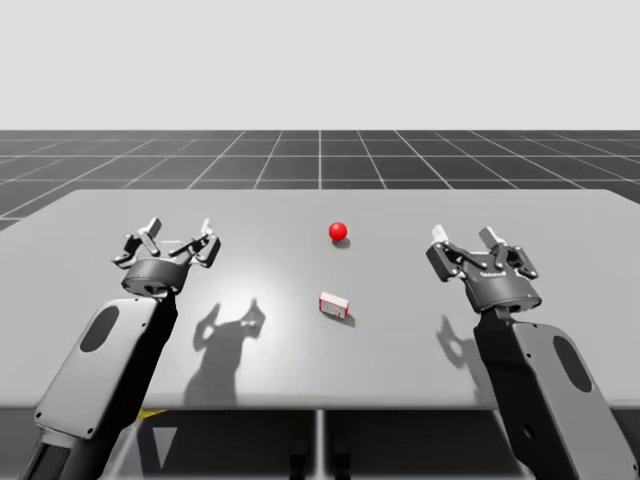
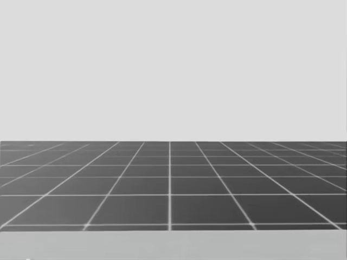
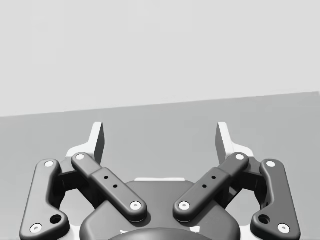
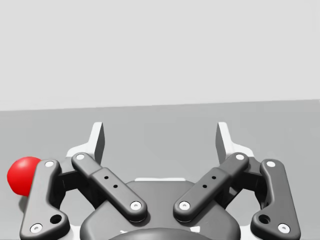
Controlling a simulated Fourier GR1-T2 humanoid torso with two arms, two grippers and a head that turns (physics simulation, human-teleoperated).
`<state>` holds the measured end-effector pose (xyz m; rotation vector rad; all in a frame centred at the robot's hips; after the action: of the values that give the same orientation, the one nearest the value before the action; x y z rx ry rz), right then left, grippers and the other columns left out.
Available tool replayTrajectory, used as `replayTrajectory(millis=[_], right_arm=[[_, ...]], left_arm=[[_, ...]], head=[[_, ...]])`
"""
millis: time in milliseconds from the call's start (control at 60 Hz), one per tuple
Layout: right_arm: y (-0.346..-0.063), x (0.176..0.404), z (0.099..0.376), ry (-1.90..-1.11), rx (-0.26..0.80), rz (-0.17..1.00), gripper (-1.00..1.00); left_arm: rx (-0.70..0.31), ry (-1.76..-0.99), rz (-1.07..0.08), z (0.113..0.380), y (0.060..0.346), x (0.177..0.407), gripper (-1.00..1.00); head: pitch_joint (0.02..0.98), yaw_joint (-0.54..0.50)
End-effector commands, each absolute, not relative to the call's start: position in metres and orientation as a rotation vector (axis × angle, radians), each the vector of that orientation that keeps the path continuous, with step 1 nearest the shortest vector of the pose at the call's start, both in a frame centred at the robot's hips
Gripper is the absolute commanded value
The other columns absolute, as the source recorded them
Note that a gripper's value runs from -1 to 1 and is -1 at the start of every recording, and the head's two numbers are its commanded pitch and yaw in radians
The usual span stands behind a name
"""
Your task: Watch the red light. When it turns green, pick up the object.
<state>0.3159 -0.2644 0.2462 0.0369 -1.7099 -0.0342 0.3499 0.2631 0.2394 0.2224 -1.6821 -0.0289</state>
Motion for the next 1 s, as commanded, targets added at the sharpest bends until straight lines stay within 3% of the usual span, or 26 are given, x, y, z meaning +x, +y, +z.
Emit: replayTrajectory(millis=[17,250,783,1000], right_arm=[[-0.2675,0.3179,0.2382,-1.681,0.067,-0.058,-1.0],[-0.2703,0.3181,0.2423,-1.699,0.057,-0.04,-1.0],[-0.2695,0.32,0.2403,-1.687,0.034,-0.024,-1.0],[-0.2684,0.3206,0.2393,-1.683,0.031,-0.02,-1.0]], left_arm=[[0.245,-1.649,-0.032,0.2291,0.2694,0.358,-1.0],[0.247,-1.65,-0.036,0.2287,0.2693,0.3582,-1.0],[0.253,-1.649,-0.078,0.2266,0.2671,0.3586,-1.0],[0.253,-1.65,-0.083,0.2269,0.2661,0.3575,-1.0]], head=[[0.102,-0.01],[0.147,-0.01],[0.503,-0.03],[0.593,-0.05]])
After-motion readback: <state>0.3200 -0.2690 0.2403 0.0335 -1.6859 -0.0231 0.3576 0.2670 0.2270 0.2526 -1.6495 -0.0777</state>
